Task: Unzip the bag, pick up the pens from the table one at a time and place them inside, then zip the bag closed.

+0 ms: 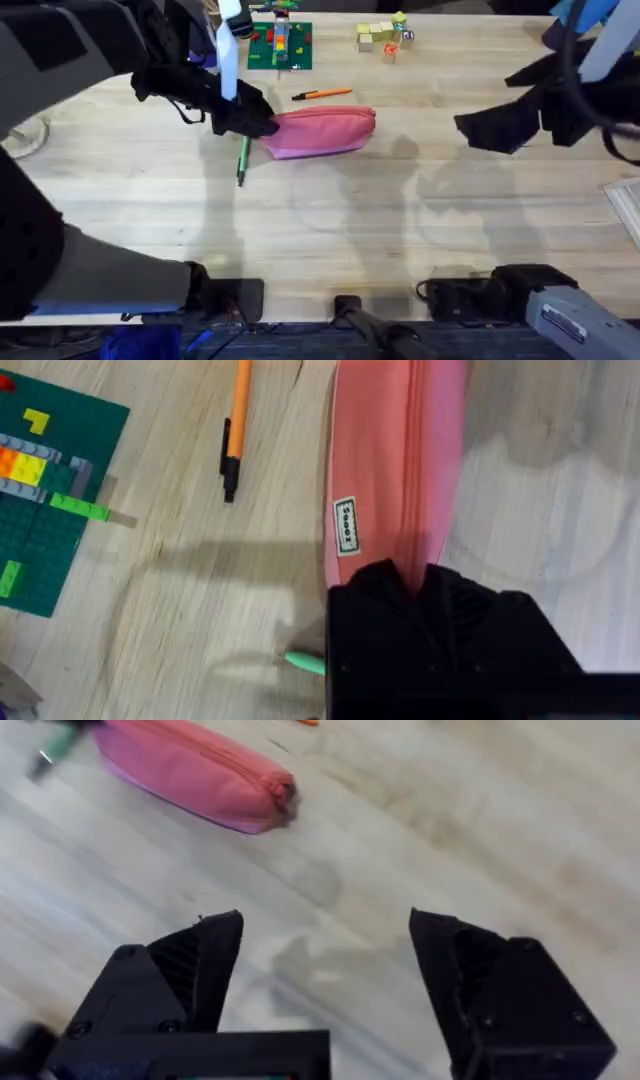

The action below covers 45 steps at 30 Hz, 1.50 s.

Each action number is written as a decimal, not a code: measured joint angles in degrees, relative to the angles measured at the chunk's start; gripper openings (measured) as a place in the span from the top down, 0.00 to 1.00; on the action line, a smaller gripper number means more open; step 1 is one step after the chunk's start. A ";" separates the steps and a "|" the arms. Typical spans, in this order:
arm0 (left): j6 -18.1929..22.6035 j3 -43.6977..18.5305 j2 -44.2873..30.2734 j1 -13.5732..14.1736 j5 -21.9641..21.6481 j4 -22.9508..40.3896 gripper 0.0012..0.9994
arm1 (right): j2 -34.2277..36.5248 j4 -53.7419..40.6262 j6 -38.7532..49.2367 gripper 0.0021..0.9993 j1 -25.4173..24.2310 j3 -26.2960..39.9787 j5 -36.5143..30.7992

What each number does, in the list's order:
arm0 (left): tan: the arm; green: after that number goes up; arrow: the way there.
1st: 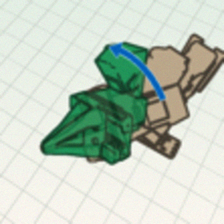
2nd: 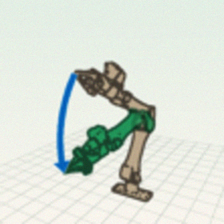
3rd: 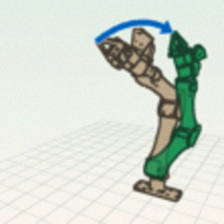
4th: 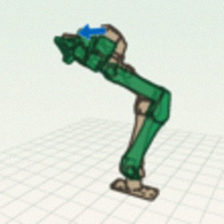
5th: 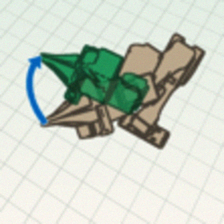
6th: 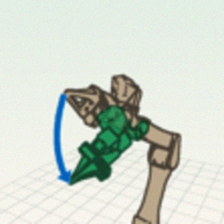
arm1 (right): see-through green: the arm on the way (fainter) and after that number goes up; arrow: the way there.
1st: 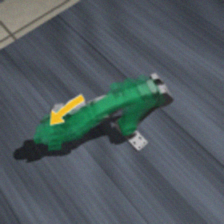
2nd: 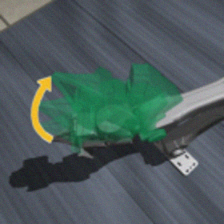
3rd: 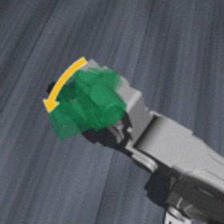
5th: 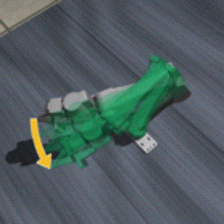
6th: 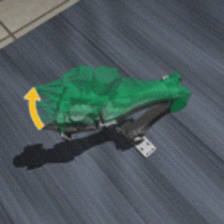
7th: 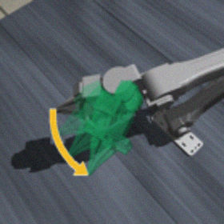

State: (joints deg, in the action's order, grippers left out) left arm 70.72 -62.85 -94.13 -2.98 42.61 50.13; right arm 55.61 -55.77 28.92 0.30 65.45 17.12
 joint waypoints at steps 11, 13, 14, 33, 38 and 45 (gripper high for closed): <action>0.00 0.00 0.02 0.00 0.00 0.00 0.96 | 2.43 3.31 12.56 0.00 0.00 0.09 -4.16; 0.02 0.00 0.00 0.00 0.00 0.02 0.96 | 3.78 3.31 16.05 0.00 -0.11 0.09 -3.37; 0.02 0.00 0.00 0.00 0.00 0.00 0.96 | 4.64 3.33 18.20 0.00 -0.21 0.09 -2.43; 0.00 0.00 0.00 0.00 0.00 0.02 0.96 | 22.80 3.50 49.66 0.00 -13.43 0.09 39.94; 0.01 0.00 0.00 0.00 0.00 0.02 0.96 | 26.28 3.70 50.54 0.00 -13.55 0.09 43.54; 0.02 0.00 0.01 0.00 0.00 0.02 0.96 | 26.91 3.72 50.87 0.00 -13.55 0.09 45.07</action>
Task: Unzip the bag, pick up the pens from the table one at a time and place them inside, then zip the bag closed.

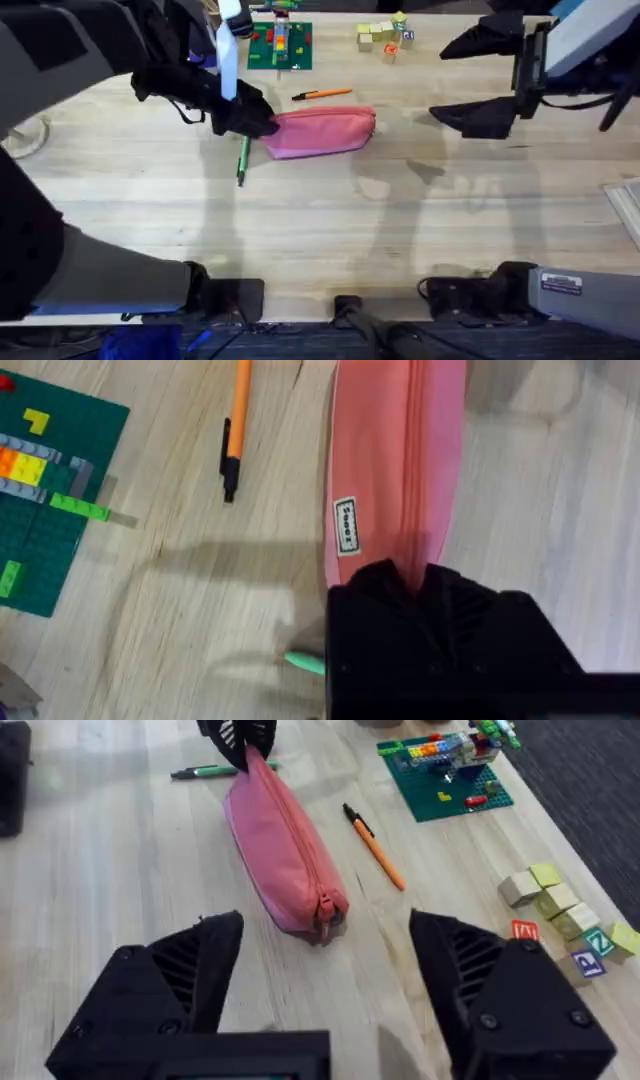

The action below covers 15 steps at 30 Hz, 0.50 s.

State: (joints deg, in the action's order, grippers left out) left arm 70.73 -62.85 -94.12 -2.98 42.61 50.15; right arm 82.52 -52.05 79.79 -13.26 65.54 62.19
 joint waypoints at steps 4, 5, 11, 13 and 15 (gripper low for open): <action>-0.02 0.00 0.02 0.00 0.00 -0.02 0.96 | 0.00 0.02 0.00 0.00 0.00 0.00 0.25; -0.02 0.00 0.00 0.00 0.00 0.00 0.96 | 0.00 0.02 0.02 0.00 0.00 0.00 0.28; -0.01 0.00 -0.01 0.00 0.00 0.00 0.96 | 0.00 0.02 0.17 0.00 0.00 0.00 0.44; -0.02 0.00 0.00 0.00 0.00 0.00 0.96 | 0.00 -0.04 0.17 0.00 0.00 0.00 0.44; -0.02 0.00 0.02 0.00 0.00 0.00 0.96 | 0.00 -0.04 0.17 0.00 0.09 0.00 0.44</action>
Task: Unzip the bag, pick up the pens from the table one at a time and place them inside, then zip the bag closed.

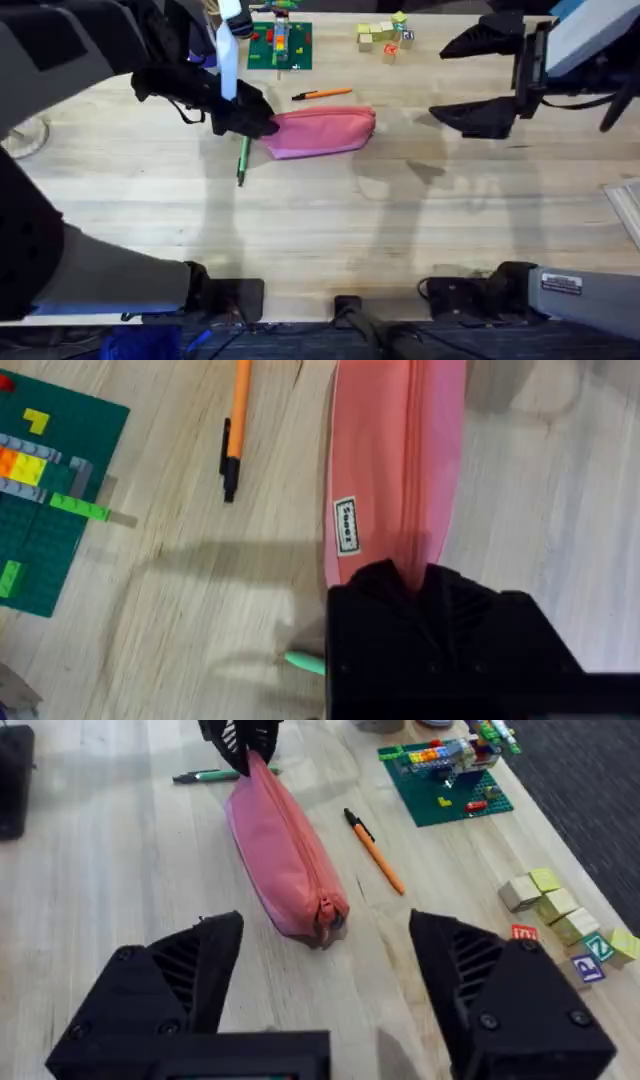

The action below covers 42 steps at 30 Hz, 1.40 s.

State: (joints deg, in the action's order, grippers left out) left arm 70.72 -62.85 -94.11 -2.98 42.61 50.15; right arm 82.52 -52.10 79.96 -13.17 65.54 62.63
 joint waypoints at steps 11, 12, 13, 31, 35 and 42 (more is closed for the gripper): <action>0.00 0.00 -0.02 0.00 0.00 0.00 0.96 | 1.73 0.02 0.01 0.00 0.68 0.00 -3.23; 0.02 0.00 -0.01 0.00 0.00 0.00 0.96 | 2.50 0.16 0.00 0.00 0.68 0.00 -3.45; 0.00 0.00 -0.02 0.00 0.00 0.00 0.96 | 3.44 0.33 0.00 0.00 0.68 0.00 -3.61; 0.00 0.00 0.00 0.00 0.00 0.00 0.96 | 14.65 9.04 0.02 0.00 6.65 0.09 -5.36; 0.00 0.00 0.00 0.00 0.00 0.00 0.96 | 18.26 10.94 0.00 0.00 8.15 0.09 -6.12; 0.00 0.00 -0.01 0.00 0.00 0.00 0.96 | 22.68 14.57 0.00 0.00 10.69 0.09 -6.29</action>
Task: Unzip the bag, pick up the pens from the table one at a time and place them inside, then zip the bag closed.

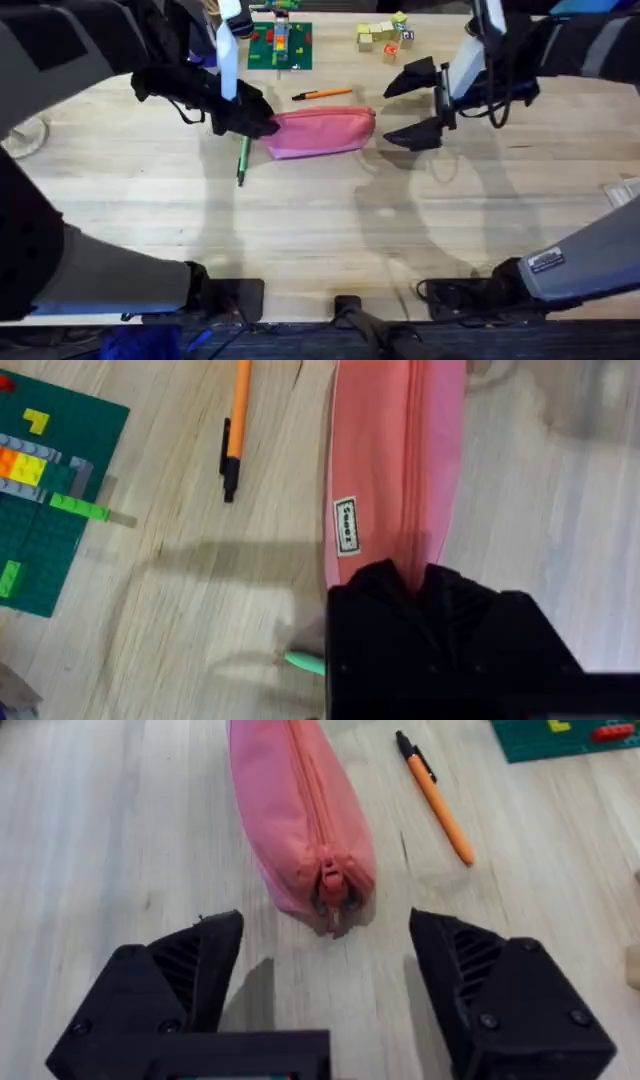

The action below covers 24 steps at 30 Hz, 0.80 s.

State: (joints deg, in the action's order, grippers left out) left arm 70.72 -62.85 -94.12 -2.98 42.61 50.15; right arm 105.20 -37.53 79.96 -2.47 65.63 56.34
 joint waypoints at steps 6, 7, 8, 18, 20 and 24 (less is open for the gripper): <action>0.00 0.00 0.01 0.00 0.00 0.04 0.96 | 2.20 2.83 0.00 0.00 2.13 0.02 0.00; 0.00 0.00 0.00 0.00 0.00 0.06 0.96 | 2.39 3.07 0.00 0.00 2.38 0.02 0.00; 0.00 0.00 -0.01 0.00 0.00 0.07 0.96 | 2.53 3.26 0.00 0.01 2.67 0.02 0.00; 0.02 0.00 0.01 0.00 0.00 0.09 0.96 | 2.56 5.49 0.00 0.18 3.27 0.02 0.00; 0.00 0.00 0.00 0.00 0.01 0.12 0.96 | 2.55 5.53 0.00 0.24 3.38 0.02 0.00; 0.01 0.00 -0.01 0.00 0.00 0.17 0.96 | 2.55 5.58 0.02 0.29 3.66 0.02 0.00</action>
State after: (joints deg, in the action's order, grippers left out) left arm 70.73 -62.85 -94.13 -2.98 42.61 50.33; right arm 107.75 -31.94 79.99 1.18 65.65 56.34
